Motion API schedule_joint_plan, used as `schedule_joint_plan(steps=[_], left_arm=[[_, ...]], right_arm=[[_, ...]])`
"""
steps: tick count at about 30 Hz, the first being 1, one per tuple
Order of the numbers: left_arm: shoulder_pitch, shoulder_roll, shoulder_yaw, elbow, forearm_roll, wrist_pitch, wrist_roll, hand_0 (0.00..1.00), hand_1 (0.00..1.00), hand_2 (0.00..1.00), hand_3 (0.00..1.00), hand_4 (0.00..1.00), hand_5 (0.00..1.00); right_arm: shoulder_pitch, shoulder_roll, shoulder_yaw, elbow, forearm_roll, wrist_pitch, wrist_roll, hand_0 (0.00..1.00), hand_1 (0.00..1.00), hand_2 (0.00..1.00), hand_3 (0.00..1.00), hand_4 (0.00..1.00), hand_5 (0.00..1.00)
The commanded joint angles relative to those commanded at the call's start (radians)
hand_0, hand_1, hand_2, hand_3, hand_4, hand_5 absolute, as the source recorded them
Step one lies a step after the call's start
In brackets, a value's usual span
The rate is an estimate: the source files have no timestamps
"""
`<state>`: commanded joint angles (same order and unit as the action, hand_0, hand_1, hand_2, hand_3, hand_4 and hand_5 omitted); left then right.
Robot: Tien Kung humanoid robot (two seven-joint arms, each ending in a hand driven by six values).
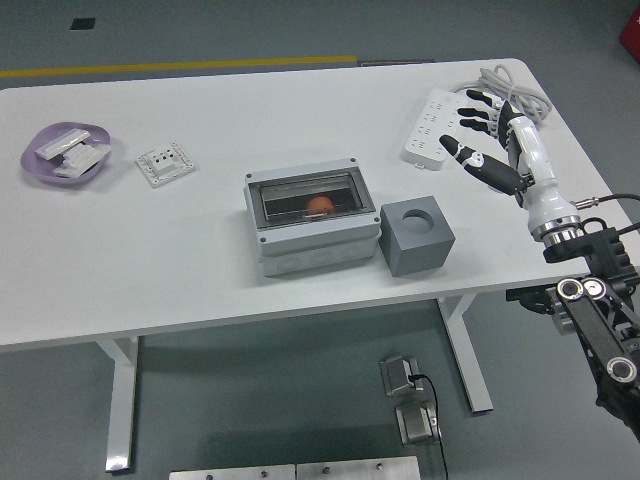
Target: Pick up the cylinder from the cube,place it in the box,flap close box
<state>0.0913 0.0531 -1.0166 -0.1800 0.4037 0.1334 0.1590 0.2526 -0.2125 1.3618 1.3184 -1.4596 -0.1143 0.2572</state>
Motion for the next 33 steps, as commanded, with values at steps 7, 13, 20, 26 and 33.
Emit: schedule_joint_plan(steps=[7, 13, 20, 26, 33], left_arm=[[0.001, -0.001, -0.01, 0.0, 0.009, 0.0, 0.0, 0.659, 0.649, 0.602, 0.678, 0.658, 0.209], [0.002, 0.002, -0.01, 0.0, 0.006, 0.001, 0.001, 0.659, 0.649, 0.602, 0.678, 0.658, 0.209], [0.001, 0.002, -0.005, 0.0, 0.004, 0.001, 0.002, 0.659, 0.649, 0.602, 0.677, 0.657, 0.208], [0.002, 0.004, -0.002, 0.0, 0.004, 0.002, 0.004, 0.659, 0.649, 0.602, 0.677, 0.658, 0.209], [0.006, 0.007, 0.001, 0.0, 0.005, 0.003, 0.008, 0.659, 0.649, 0.602, 0.677, 0.658, 0.209]], right_arm=[[-0.003, -0.001, 0.003, -0.001, 0.0, 0.0, 0.0, 0.811, 0.727, 0.749, 0.835, 0.916, 0.413], [-0.005, 0.001, 0.001, -0.002, -0.001, 0.001, 0.001, 0.81, 0.727, 0.749, 0.834, 0.91, 0.405], [-0.004, -0.001, 0.002, 0.0, -0.003, 0.001, 0.001, 0.811, 0.727, 0.749, 0.834, 0.908, 0.403], [-0.006, -0.004, 0.006, 0.002, -0.003, 0.001, 0.001, 0.81, 0.727, 0.749, 0.833, 0.905, 0.403], [-0.013, -0.003, 0.009, 0.003, -0.003, 0.002, 0.002, 0.811, 0.727, 0.749, 0.833, 0.904, 0.402]])
